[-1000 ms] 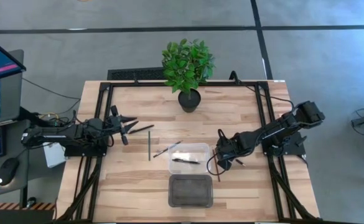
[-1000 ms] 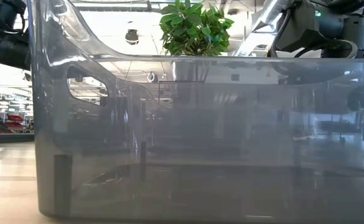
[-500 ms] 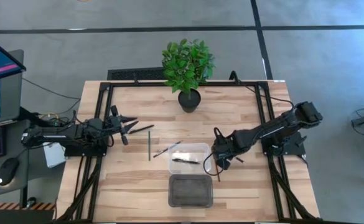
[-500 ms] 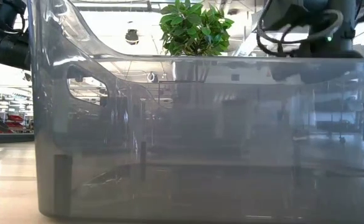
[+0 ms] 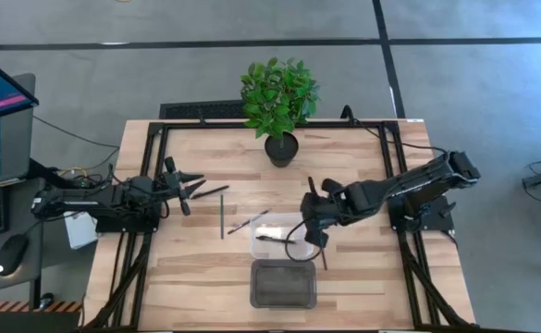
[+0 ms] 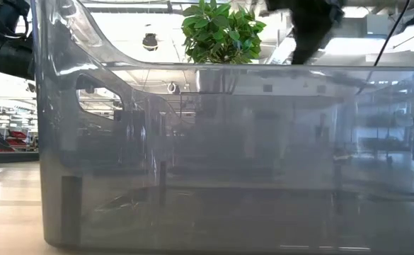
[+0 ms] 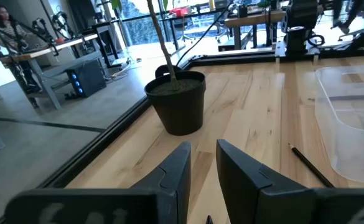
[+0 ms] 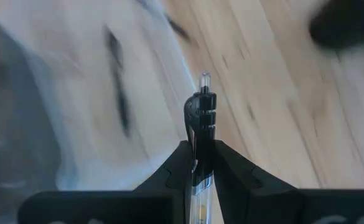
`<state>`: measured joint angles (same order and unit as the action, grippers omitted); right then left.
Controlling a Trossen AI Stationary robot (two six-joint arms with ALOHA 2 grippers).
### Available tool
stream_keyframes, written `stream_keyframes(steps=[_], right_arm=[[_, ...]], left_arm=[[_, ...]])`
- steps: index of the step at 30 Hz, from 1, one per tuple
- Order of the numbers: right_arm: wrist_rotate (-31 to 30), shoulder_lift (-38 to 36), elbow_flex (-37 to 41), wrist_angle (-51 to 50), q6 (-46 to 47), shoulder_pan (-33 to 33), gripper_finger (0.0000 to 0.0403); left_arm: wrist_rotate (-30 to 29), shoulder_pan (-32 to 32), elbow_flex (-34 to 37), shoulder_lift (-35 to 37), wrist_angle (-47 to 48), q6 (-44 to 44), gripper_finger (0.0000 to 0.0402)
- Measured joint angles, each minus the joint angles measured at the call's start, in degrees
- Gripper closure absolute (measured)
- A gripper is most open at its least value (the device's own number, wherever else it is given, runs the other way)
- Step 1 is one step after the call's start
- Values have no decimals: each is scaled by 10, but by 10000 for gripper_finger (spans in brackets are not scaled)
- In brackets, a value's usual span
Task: Sort pens & pencils
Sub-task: Put the bottom black ballpen into the transparent bin
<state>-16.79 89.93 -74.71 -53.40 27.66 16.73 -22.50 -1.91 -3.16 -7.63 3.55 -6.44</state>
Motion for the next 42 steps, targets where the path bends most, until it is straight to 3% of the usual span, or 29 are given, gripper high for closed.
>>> stream_keyframes(steps=[6,10,17,28,42], right_arm=[[3,0,-6,127,-116,-3,327],[9,5,-6,162,-132,-17,318],[90,54,-8,207,-171,-35,318],[117,145,-6,218,-192,-43,316],[123,140,-7,224,-191,-45,315]], left_arm=[[0,0,0,0,0,0,333],[0,0,0,0,0,0,333],[0,0,-1,0,5,0,333],[-5,0,-1,-13,6,0,333],[-6,0,0,-16,5,1,333]])
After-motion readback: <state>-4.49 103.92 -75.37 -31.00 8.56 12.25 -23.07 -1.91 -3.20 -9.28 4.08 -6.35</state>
